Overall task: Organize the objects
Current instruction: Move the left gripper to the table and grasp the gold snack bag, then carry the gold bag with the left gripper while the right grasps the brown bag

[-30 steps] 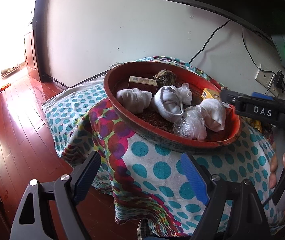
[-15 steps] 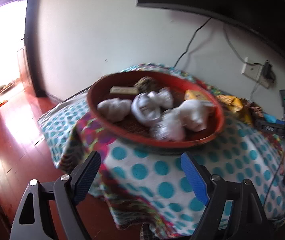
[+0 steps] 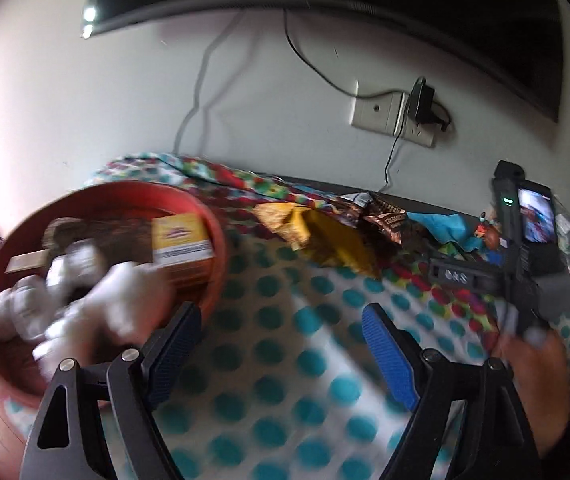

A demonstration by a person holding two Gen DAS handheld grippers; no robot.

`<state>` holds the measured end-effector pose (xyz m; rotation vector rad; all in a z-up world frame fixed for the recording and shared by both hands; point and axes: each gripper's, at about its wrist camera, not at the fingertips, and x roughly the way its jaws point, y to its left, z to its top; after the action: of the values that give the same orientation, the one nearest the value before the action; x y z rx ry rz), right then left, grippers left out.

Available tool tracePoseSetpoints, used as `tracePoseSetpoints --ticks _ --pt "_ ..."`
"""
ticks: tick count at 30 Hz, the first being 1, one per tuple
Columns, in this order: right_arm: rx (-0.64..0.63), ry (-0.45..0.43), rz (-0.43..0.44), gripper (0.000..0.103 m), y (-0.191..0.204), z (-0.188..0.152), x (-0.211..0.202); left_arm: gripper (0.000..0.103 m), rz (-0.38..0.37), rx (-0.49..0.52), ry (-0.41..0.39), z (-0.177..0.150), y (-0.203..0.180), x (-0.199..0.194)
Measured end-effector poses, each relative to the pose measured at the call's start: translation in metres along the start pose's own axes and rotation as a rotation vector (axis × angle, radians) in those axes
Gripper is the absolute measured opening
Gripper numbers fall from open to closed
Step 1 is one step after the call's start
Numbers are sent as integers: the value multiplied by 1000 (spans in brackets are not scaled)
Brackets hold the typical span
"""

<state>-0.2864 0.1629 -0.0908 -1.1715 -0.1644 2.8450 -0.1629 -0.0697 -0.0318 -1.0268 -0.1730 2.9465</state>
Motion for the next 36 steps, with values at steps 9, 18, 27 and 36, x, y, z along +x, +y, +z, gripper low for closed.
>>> tracePoseSetpoints --ticks 9,18,27,36 --pt "93 9 -46 103 -18 0 0 85 69 71 101 25 -49 85" --pt "133 -17 15 103 -27 -2 -4 85 87 34 163 46 -48 138" --pt "142 -27 24 103 -29 -1 -6 85 58 47 153 61 -55 164" --pt "137 -23 22 103 -28 -1 -5 40 -38 19 120 65 -50 164"
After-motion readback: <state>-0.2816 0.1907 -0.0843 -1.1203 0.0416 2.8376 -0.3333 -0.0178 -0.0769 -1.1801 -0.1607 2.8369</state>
